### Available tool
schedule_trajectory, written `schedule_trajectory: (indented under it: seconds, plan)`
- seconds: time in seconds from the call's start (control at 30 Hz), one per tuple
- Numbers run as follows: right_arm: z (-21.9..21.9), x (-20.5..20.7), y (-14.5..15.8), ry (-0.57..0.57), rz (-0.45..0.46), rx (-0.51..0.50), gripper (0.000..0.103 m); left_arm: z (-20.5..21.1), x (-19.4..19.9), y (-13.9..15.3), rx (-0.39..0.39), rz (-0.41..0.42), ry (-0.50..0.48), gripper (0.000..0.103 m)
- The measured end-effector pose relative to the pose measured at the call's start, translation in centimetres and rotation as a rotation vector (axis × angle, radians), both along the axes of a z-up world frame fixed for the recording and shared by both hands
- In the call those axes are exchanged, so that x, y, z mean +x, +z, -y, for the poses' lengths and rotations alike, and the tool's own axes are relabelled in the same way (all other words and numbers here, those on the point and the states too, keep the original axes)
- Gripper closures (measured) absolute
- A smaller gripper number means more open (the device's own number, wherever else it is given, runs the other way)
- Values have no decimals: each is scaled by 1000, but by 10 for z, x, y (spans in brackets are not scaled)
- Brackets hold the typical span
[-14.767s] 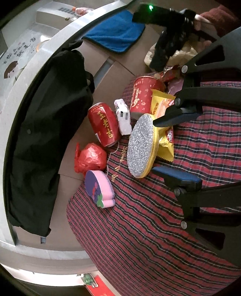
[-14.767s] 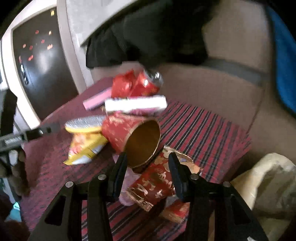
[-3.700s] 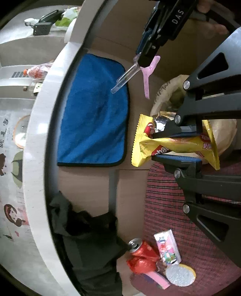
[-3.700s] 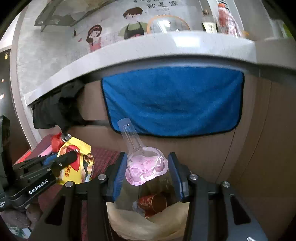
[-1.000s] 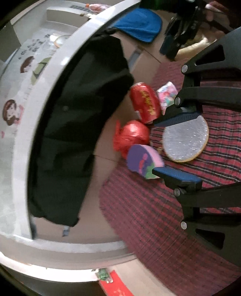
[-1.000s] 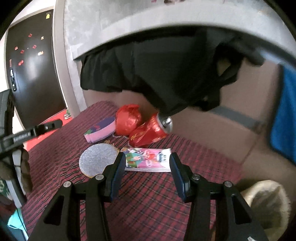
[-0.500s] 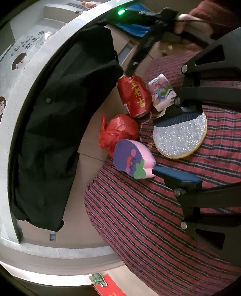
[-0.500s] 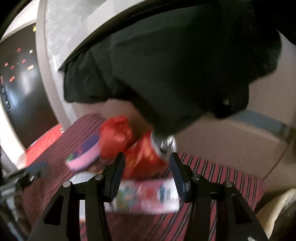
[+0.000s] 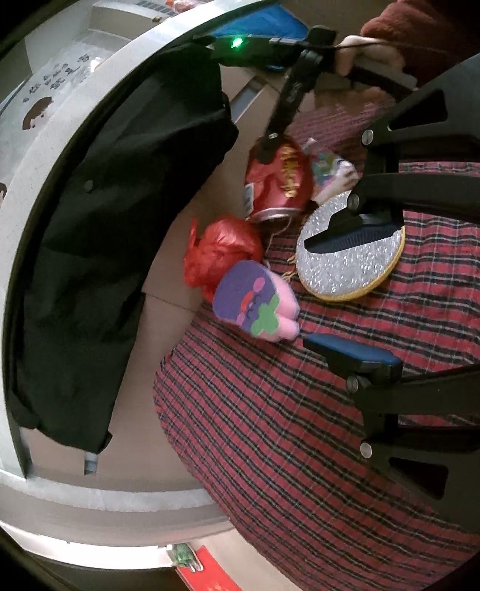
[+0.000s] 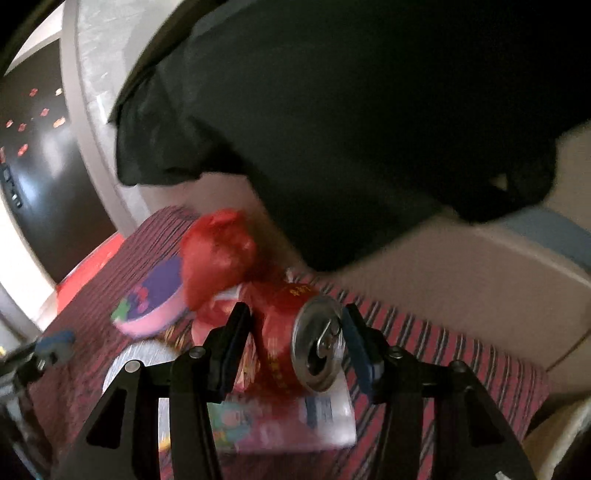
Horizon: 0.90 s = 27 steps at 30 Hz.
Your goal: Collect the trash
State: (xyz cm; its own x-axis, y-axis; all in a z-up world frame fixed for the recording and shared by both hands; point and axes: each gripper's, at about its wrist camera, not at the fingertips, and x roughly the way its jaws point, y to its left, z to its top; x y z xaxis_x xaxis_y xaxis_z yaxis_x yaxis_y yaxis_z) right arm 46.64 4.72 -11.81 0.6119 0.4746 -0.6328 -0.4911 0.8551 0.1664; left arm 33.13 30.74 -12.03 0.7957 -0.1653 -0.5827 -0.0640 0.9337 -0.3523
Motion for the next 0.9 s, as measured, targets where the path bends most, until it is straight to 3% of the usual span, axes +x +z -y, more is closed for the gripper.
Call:
schedule_trajectory:
  seconds: [0.27, 0.53, 0.9]
  plan:
    - [16, -41, -1, 95, -85, 70, 53, 14, 1, -1, -13, -9, -24, 57]
    - [13, -89, -7, 209, -100, 17, 53, 17, -10, 2, -26, 3, -28, 57]
    - [28, -134, -35, 249, -152, -86, 53, 5, -48, 26, -54, 42, 14, 57]
